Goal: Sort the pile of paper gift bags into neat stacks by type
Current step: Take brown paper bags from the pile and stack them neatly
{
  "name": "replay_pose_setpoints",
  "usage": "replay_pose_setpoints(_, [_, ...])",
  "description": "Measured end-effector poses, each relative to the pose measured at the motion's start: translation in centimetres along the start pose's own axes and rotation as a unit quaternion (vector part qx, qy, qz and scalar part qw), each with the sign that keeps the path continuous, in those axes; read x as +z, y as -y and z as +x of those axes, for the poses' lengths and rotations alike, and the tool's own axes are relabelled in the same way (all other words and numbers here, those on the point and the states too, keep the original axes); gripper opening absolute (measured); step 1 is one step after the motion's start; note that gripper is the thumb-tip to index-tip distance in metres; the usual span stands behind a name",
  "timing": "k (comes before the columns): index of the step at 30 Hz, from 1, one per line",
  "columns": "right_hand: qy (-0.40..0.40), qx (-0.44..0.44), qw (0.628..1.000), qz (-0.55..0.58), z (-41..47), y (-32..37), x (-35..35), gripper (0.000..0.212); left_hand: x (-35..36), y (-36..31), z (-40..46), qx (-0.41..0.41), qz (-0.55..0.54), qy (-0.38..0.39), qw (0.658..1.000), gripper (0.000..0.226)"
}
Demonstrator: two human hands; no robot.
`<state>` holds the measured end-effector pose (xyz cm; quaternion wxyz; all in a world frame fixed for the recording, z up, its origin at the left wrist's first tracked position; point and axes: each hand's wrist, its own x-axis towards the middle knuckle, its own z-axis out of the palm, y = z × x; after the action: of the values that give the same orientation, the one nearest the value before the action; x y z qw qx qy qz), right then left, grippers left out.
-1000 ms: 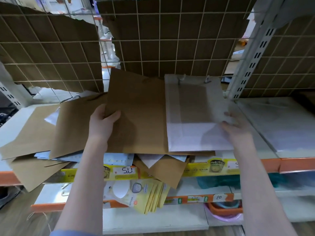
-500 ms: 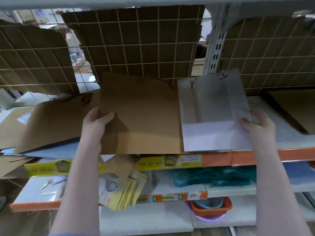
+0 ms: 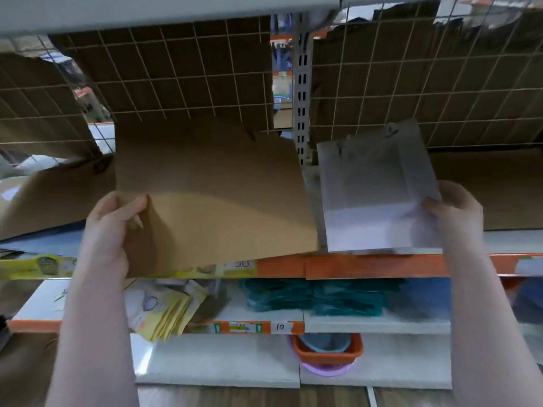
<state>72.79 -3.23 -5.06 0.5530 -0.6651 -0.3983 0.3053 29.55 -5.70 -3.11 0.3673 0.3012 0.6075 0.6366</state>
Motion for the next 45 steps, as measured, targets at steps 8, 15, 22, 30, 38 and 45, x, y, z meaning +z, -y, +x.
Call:
replay_pose_setpoints(8, [0.01,0.045,0.999,0.017,1.1,-0.8,1.9,0.039,0.2,-0.9,0.5,-0.037,-0.04,0.011,0.998,0.04])
replay_pose_setpoints(15, [0.008,0.039,0.999,0.014,1.8,-1.0,1.6,0.039,2.9,0.4,0.1,-0.044,-0.043,0.017,0.998,0.032])
replay_pose_setpoints(22, [0.013,0.038,0.999,0.008,2.2,-1.7,1.1,0.039,6.7,2.6,0.6,-0.078,-0.038,0.038,0.995,0.068])
replay_pose_setpoints(30, [0.008,0.051,0.999,-0.019,3.6,-2.7,0.7,0.037,8.5,3.1,0.9,-0.093,-0.018,0.079,0.992,0.051])
replay_pose_setpoints(38, [0.008,0.038,0.99,-0.132,5.9,-3.3,1.7,0.041,10.7,3.3,1.6,-0.089,-0.032,0.058,0.994,0.024])
replay_pose_setpoints(45, [0.01,0.008,0.965,-0.261,7.2,-4.0,2.5,0.042,12.4,3.3,2.1,-0.108,-0.049,0.053,0.991,0.029])
